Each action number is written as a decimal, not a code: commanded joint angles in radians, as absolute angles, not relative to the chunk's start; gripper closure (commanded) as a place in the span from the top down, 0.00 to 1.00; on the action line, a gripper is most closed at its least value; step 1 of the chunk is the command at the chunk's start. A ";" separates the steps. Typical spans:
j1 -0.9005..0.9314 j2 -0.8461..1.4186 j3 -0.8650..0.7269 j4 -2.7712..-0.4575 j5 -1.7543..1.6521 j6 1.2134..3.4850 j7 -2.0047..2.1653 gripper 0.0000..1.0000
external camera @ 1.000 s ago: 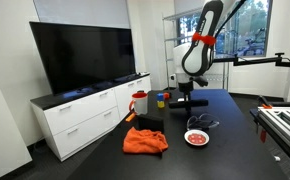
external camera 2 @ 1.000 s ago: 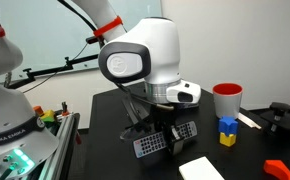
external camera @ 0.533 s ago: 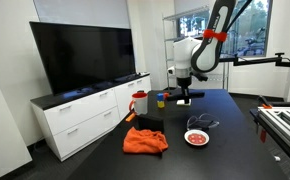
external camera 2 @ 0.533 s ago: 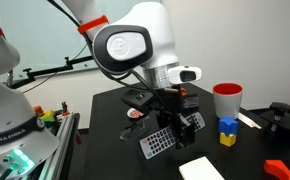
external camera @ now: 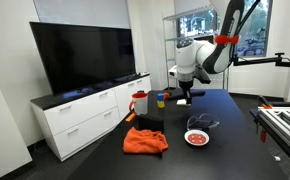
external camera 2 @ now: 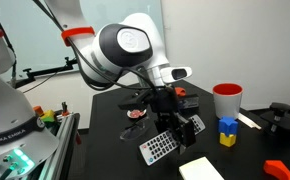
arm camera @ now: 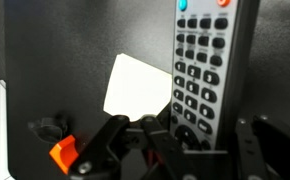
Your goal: Pick up the remote, and then place it upside down on the table
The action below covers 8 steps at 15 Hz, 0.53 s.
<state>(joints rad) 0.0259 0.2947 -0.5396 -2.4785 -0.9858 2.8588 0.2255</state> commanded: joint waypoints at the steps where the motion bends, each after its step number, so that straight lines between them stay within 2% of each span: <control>1: 0.050 0.323 -0.557 -2.484 -1.016 2.881 0.340 0.03; 2: 0.048 0.340 -0.551 -2.486 -0.999 2.889 0.357 0.39; 3: 0.049 0.359 -0.553 -2.484 -0.998 2.901 0.384 0.40; 5: 0.050 0.384 -0.556 -2.480 -1.005 2.916 0.421 0.53; 6: 0.051 0.388 -0.559 -2.480 -1.005 2.917 0.431 0.56; 8: 0.048 0.388 -0.561 -2.482 -1.002 2.923 0.446 0.76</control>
